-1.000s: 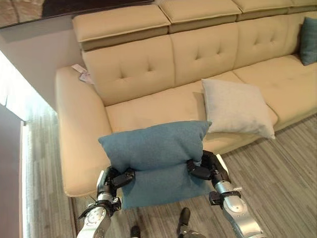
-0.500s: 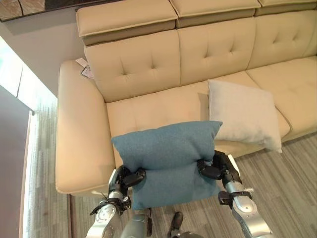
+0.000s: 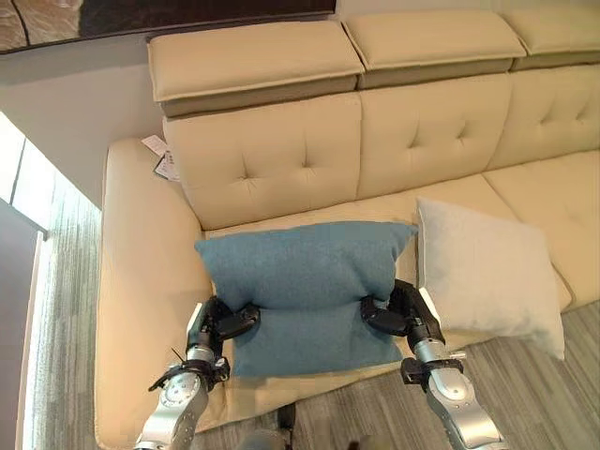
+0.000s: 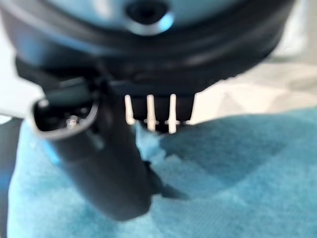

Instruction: Pick up all the scattered cushions and arrange them neatly on the sofa.

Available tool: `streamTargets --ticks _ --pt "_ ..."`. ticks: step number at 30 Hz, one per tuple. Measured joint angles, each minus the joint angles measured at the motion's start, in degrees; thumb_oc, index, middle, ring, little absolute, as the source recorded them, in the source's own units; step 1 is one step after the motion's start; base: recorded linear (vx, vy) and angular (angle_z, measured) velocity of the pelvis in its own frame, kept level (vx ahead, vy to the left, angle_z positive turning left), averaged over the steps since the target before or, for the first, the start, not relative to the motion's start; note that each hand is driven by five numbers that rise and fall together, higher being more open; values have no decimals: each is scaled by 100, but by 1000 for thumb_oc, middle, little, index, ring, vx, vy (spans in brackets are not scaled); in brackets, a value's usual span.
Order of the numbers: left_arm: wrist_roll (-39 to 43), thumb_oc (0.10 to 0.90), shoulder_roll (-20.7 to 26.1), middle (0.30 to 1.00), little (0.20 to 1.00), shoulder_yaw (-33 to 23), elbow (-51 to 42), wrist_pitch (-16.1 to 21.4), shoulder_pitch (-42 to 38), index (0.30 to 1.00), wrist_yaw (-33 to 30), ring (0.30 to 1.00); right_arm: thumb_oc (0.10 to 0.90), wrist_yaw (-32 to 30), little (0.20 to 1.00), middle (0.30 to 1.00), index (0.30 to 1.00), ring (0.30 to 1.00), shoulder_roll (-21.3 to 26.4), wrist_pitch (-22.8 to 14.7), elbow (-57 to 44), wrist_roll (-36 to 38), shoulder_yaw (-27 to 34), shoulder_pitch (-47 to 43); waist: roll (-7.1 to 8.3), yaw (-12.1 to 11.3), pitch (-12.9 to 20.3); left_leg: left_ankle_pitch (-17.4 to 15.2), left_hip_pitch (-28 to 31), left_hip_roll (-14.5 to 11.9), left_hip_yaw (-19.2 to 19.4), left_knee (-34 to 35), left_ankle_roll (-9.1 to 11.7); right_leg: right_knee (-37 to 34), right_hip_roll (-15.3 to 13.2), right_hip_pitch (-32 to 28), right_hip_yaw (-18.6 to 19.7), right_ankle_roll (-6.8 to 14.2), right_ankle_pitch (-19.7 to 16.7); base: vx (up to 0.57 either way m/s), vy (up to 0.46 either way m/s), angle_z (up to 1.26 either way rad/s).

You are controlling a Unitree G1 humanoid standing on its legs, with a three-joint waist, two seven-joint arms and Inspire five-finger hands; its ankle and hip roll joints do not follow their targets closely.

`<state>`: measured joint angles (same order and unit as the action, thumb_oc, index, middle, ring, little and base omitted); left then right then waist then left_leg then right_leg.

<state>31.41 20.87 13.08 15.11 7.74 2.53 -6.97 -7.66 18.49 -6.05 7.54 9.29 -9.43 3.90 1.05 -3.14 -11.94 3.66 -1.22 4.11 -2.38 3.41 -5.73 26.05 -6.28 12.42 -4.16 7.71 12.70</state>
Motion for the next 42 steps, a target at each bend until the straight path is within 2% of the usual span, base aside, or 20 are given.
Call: streamTargets --ticks 1,3,4,5,6,8,10,11,14,17,18,19,20,24,28,31,35,38,41,42 --pt "-1 400 -41 300 300 -1 9 0 -17 300 0 300 400 -2 300 300 300 300 20 -1 0 -1 14 -21 -8 85 -13 1 14 7 -118 -12 12 -682 37 163 66 -105 -183 153 -72 75" --pt "-9 400 -93 300 300 15 78 -1 -20 300 -1 300 400 -6 300 300 300 300 69 0 13 -8 8 -13 -29 141 -25 -43 66 22 -396 -14 81 -1363 145 241 402 -94 -595 81 -81 78" --pt "-9 400 -92 300 300 37 89 -5 -1 300 -6 300 400 -11 300 300 300 300 74 0 34 -12 8 6 -15 198 -4 -41 91 32 -451 -12 93 -1564 102 14 449 -108 -929 70 -132 72" --pt "-12 400 -49 300 300 46 56 -3 91 300 -5 300 400 0 300 300 300 300 63 0 62 -35 -10 3 136 85 67 -126 119 112 -459 -8 218 -2244 26 -364 431 -140 -1593 105 -162 39" --pt "-9 400 -56 300 300 11 53 0 127 300 -7 300 400 7 300 300 300 300 72 0 65 -48 -28 -52 164 23 74 -147 110 113 -441 -9 248 -2465 14 -492 409 -235 -1638 131 -179 30" --pt "-11 400 -150 300 300 -9 46 -8 179 300 -28 300 400 -18 300 300 300 300 107 3 92 -127 -39 -131 102 95 61 -112 130 46 -481 -18 402 -3095 77 -914 134 -348 -1889 102 -128 36" --pt "-11 400 -217 300 300 -7 37 -8 183 300 -38 300 400 -17 300 300 300 300 126 4 91 -130 8 -142 97 83 63 -105 202 -51 -480 36 458 -3126 162 -1000 35 -360 -1895 69 -114 31" --pt "-11 400 -224 300 300 3 -11 -7 166 300 -47 300 400 -20 300 300 300 300 130 3 85 -130 73 -162 98 94 64 -42 244 -144 -494 113 557 -3129 241 -1070 -48 -359 -1891 97 -176 35" --pt "-16 400 -289 300 300 65 -193 -7 142 300 -68 300 400 -67 300 300 300 300 134 3 77 -130 208 -163 101 184 62 15 228 -239 -736 158 648 -3129 318 -1134 -347 -381 -1874 35 -96 46" --pt "-20 400 -307 300 300 148 -311 3 86 300 -139 300 400 -165 300 300 300 300 143 -2 58 -134 290 -191 86 185 54 70 114 -264 -781 157 729 -3130 354 -1166 -450 -377 -1815 -14 -69 33" --pt "-24 400 -305 300 300 193 -304 2 29 300 -170 300 400 -189 300 300 300 300 150 -5 48 -138 308 -185 88 247 54 60 65 -248 -806 128 747 -3136 311 -1159 -551 -347 -1765 -27 -14 83" --pt "-66 400 -322 300 300 261 -305 3 -142 300 -238 300 400 -280 300 300 300 300 184 -10 33 -150 354 -196 7 411 37 66 -67 -240 -768 128 746 -3131 303 -1142 -811 -419 -1717 -15 -4 89" --pt "-70 400 -353 300 300 269 -305 4 -210 300 -246 300 400 -300 300 300 300 300 182 -10 33 -167 431 -196 -1 422 34 81 -129 -268 -685 159 803 -3133 294 -1088 -906 -443 -1737 9 0 78" --pt "-203 400 -262 300 300 299 -325 4 -298 300 -363 300 400 -396 300 300 300 300 159 -11 31 -203 364 -260 -89 430 41 99 -348 -377 -86 190 810 -3132 272 -923 -933 -466 -1758 44 16 12" --pt "-236 400 -209 300 300 317 -397 4 -354 300 -527 300 400 -527 300 300 300 300 120 -10 40 -202 224 -392 -163 419 58 192 -438 -362 26 165 724 -3133 251 -788 -858 -494 -1823 -17 24 -11" --pt "-295 400 -142 300 300 313 -377 5 -952 300 -894 300 400 -890 300 300 300 300 135 -5 87 -205 87 -1051 -209 423 61 286 -725 -368 176 161 700 -3131 251 -449 -753 -505 -1950 -91 23 -19" --pt "-352 400 -86 300 300 394 186 161 -2419 300 -1400 300 400 -1429 300 300 300 300 194 -3 504 -248 -21 -2515 -220 417 61 405 -1198 -391 270 159 727 -3129 275 60 -654 -494 -2083 -119 15 -11" --pt "-358 400 -34 300 300 422 358 347 -3018 300 -1642 300 400 -1732 300 300 300 300 308 -8 557 -320 -76 -3072 -225 418 61 452 -1445 -408 288 159 781 -3128 295 312 -647 -534 -2128 -32 3 -3" --pt "-452 400 -35 300 300 441 358 414 -3011 300 -1646 300 400 -1782 300 300 300 300 337 -19 557 -363 -87 -3065 -225 417 61 453 -1394 -430 338 159 782 -3128 316 268 -643 -534 -2127 -108 23 -2" --pt "-476 400 -52 300 300 519 671 529 -3253 300 -1791 300 400 -1928 300 300 300 300 366 -40 780 -379 -178 -3284 -226 433 70 465 -1478 -423 353 134 800 -3128 303 353 -634 -534 -2127 -182 39 0"
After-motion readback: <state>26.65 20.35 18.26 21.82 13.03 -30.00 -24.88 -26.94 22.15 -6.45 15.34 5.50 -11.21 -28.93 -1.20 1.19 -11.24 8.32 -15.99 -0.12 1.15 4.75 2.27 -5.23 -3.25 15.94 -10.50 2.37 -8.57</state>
